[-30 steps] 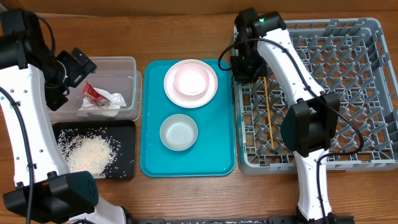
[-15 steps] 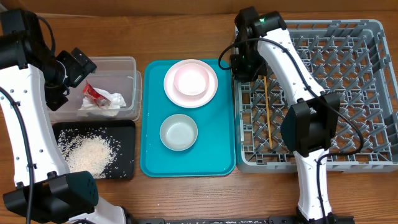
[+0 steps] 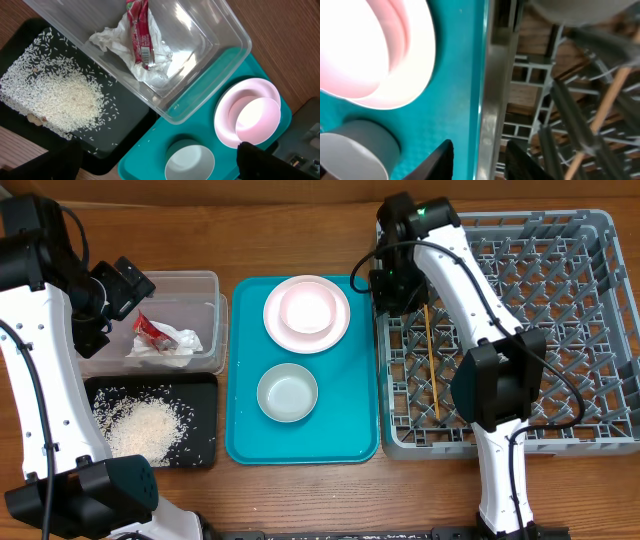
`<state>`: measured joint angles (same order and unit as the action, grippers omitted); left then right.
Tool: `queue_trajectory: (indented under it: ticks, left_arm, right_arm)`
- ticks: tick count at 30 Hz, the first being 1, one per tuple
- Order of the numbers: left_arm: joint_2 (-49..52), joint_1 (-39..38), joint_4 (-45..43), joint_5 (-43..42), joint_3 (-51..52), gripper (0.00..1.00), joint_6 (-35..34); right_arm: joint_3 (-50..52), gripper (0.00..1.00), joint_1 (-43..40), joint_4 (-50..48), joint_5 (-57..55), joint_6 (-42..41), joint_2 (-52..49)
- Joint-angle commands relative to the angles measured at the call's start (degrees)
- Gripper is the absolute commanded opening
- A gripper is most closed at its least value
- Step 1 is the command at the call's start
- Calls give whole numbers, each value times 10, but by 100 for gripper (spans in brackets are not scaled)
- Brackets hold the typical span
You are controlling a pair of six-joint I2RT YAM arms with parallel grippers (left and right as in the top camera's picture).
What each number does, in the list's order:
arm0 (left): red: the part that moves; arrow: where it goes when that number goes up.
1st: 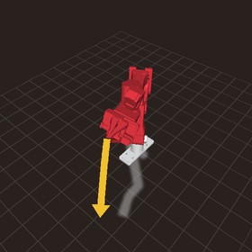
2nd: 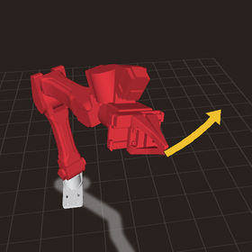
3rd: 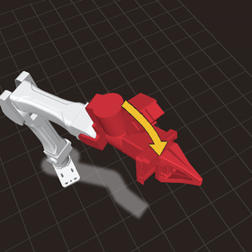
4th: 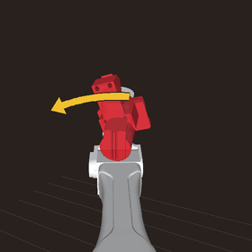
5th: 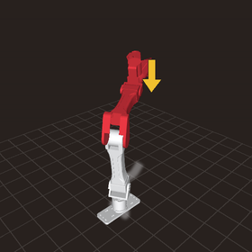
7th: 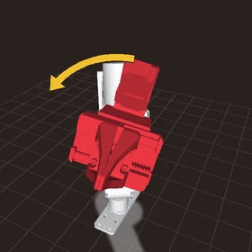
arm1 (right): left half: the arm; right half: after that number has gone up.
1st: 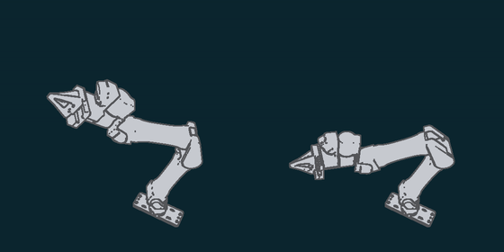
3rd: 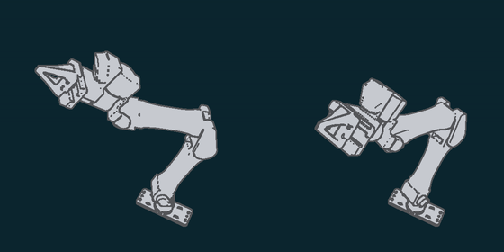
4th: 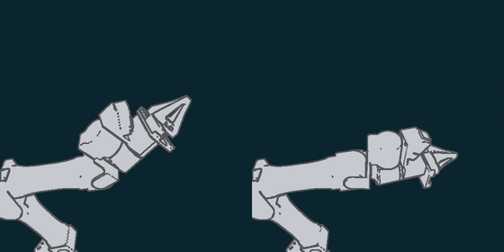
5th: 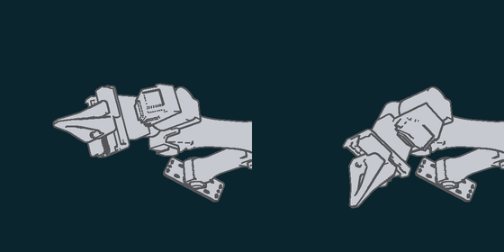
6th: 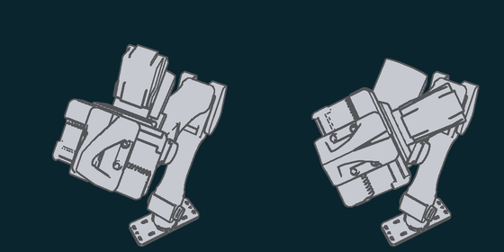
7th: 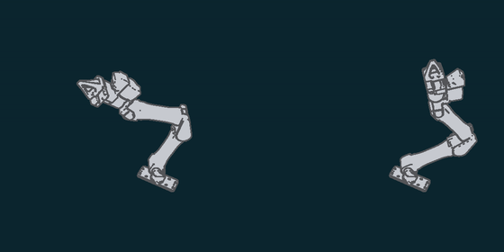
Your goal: Sort waste into correct bins and load items into the dishwasher
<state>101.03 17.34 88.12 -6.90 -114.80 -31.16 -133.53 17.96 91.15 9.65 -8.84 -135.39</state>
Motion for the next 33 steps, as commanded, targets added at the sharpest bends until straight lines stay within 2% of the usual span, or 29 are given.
queue_trajectory:
  ticks: [1,5,7,9,10,11,13,15,19,25,26,33]
  left_arm:
    - [-14,-1,-1,0,-11,100,7]
    - [-14,-1,-1,0,-11,100,7]
    - [-14,-1,-1,0,-11,100,7]
    - [-14,-1,-1,0,-11,100,7]
    - [-14,-1,-1,0,-11,100,7]
    - [-14,-1,-1,0,-11,100,7]
    - [-14,-1,-1,0,-11,100,7]
    - [-14,-1,-1,0,-11,100,7]
    - [-14,-1,-1,0,-11,100,7]
    - [-14,-1,-1,0,-11,100,7]
    - [-14,-1,-1,0,-11,100,7]
    - [-14,-1,-1,0,-11,100,7]
  right_arm:
    - [-63,37,-12,14,5,3,17]
    - [-134,38,-14,56,9,3,17]
    - [-167,42,-14,59,51,3,19]
    - [-179,58,-12,59,108,21,22]
    - [-180,81,-12,59,142,29,22]
    - [-180,100,-12,57,183,29,22]
    - [-172,100,-10,51,236,29,22]
    - [-165,100,-5,51,241,29,22]
    - [-164,88,22,58,230,31,21]
    - [-163,54,86,59,179,30,21]
    - [-160,52,101,59,164,30,21]
    - [-105,47,206,53,100,28,21]
